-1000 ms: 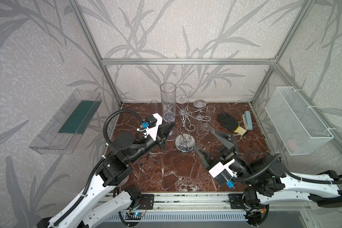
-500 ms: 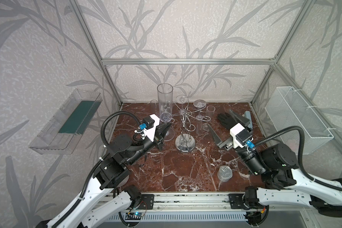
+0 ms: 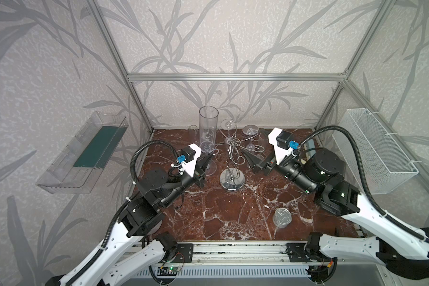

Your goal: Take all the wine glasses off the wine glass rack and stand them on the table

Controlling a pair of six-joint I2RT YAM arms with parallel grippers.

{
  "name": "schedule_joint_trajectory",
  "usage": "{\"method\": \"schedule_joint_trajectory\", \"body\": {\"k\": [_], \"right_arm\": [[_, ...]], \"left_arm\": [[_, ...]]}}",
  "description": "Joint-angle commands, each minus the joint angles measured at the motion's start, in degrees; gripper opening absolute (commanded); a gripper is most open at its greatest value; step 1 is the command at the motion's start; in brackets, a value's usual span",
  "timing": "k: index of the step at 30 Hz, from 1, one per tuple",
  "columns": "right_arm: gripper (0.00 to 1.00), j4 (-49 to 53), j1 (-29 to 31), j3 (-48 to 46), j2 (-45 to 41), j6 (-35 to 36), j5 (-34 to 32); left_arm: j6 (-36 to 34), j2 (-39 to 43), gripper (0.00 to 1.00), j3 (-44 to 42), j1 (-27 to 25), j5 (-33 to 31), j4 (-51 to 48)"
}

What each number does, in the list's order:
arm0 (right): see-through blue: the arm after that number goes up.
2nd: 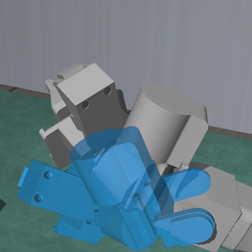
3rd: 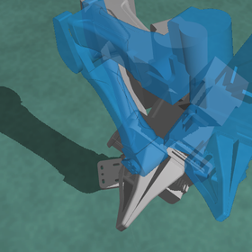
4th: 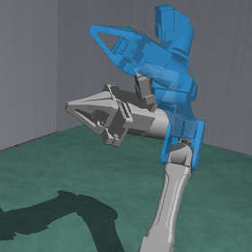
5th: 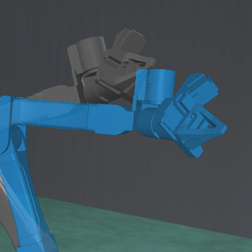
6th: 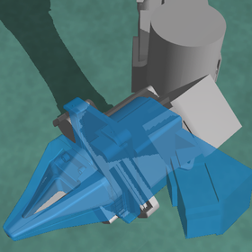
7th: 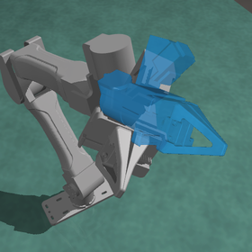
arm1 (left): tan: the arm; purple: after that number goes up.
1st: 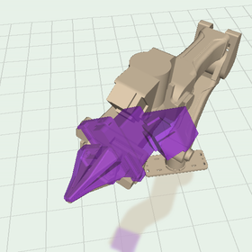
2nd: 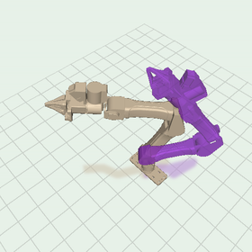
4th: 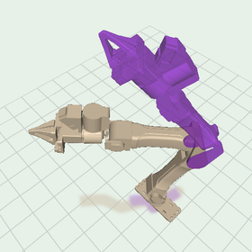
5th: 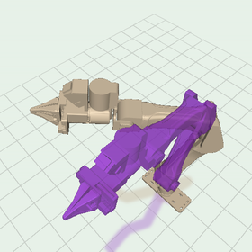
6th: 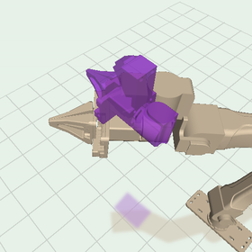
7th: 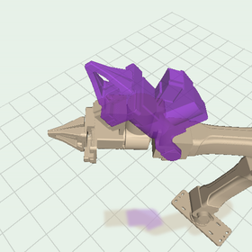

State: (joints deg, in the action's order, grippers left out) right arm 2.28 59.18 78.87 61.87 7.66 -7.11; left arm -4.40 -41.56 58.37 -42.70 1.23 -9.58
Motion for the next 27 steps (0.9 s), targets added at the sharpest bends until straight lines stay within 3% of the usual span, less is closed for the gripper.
{"method": "schedule_joint_trajectory", "body": {"k": [1, 5, 8, 27], "right_arm": [[0.89, 0.6, -2.7, 3.5, 1.3, -7.4, 12.8], [0.89, -2.4, -5.7, 5.1, 3.5, -11.9, 21.9], [0.89, -3.2, -6.7, 6.7, 5.5, -13.8, 24.8], [0.89, -4.0, -7.5, 11.4, 12.6, -17.7, 28.3]], "left_arm": [[-1.8, -0.1, 0.0, -0.2, -0.1, -0.9, 0.2], [-2.1, -0.6, 0.0, -0.2, -0.1, -0.5, -0.6], [-2.2, -1.0, 0.0, -0.2, -0.1, 0.0, -0.8], [-2.0, -2.7, 0.0, -0.3, -1.2, 2.1, -2.1]]}}
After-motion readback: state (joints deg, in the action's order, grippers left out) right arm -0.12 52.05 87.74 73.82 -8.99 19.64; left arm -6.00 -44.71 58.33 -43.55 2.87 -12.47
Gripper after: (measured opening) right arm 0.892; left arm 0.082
